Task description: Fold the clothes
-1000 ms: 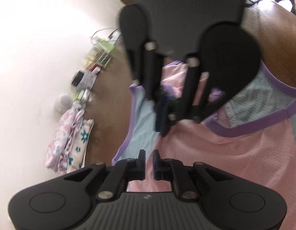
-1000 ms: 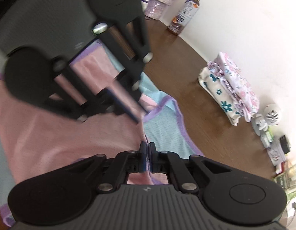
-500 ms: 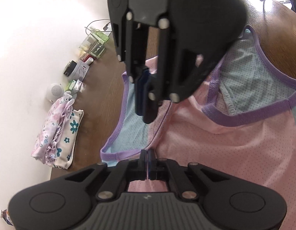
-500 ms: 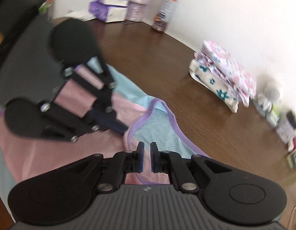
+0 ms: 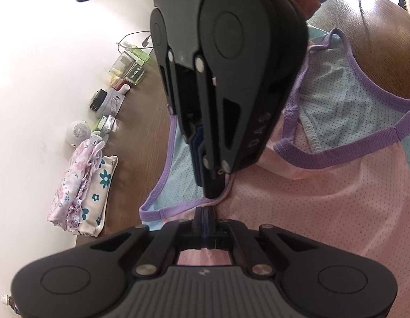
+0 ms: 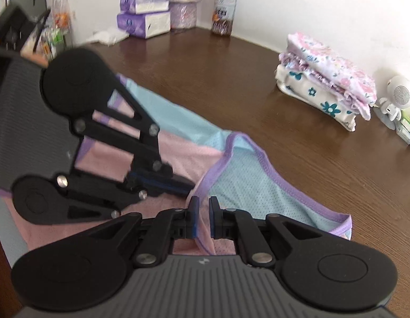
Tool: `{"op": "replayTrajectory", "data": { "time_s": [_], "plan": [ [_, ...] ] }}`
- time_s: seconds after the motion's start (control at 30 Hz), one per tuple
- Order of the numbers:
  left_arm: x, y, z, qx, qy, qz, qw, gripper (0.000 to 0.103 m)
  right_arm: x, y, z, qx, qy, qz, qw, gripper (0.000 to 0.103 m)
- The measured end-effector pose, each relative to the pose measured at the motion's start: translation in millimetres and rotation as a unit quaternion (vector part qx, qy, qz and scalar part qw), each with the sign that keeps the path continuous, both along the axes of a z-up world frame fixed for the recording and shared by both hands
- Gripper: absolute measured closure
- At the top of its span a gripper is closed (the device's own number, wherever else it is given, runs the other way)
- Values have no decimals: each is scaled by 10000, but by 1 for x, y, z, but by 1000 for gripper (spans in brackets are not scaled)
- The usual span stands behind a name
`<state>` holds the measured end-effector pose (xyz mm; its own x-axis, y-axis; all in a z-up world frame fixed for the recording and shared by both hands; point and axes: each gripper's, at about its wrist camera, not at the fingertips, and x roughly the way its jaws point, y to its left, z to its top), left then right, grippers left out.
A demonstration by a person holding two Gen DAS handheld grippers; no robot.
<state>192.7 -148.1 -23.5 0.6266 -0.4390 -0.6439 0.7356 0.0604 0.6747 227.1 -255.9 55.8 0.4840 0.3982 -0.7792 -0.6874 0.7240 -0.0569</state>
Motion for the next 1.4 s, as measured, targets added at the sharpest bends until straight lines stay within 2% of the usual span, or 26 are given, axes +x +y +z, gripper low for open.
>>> {"op": "replayTrajectory", "data": {
  "time_s": [0.1,0.33,0.43,0.57,0.6,0.77,0.87,0.9,0.97,1.07,1.13,1.23,1.33,1.4],
  "plan": [
    [0,0,0,-9,-13,-1,10000,103,1,-1,3,100,87,19,9999,93],
    [1,2,0,-100,10,21,9999,103,5,1,-8,-80,126,-92,9998,92],
    [1,2,1,-134,26,46,9999,103,1,4,-8,-268,-45,-130,9995,97],
    [-2,4,2,-110,-22,81,9999,101,-2,5,-8,-544,-241,-227,9980,97],
    [-3,5,4,-115,-48,120,9998,96,-2,5,-8,-591,-230,-262,9976,97],
    [-4,25,23,-374,-149,615,9973,94,-3,6,-7,-826,-193,-358,9958,97],
    [-2,46,31,-514,-135,1128,9922,88,-1,4,3,-497,-157,-464,9976,93],
    [0,53,33,-543,-126,1309,9898,87,1,4,7,-377,-198,-528,9977,87],
    [5,66,34,-575,-119,1698,9837,86,8,8,10,-264,-286,-654,9971,81],
    [20,86,36,-657,-72,2301,9709,86,23,16,7,-223,-282,-863,9956,79],
    [30,101,39,-794,11,2662,9606,81,32,21,3,-200,-247,-1016,9943,77],
    [45,122,41,-982,130,3077,9463,79,43,29,-1,-264,-297,-1145,9926,77],
    [53,135,37,-935,128,3165,9439,79,51,39,-6,-426,-367,-1189,9913,77],
    [60,139,34,-893,264,3153,9444,78,58,42,-8,-370,-287,-1283,9906,77]
  ]
}}
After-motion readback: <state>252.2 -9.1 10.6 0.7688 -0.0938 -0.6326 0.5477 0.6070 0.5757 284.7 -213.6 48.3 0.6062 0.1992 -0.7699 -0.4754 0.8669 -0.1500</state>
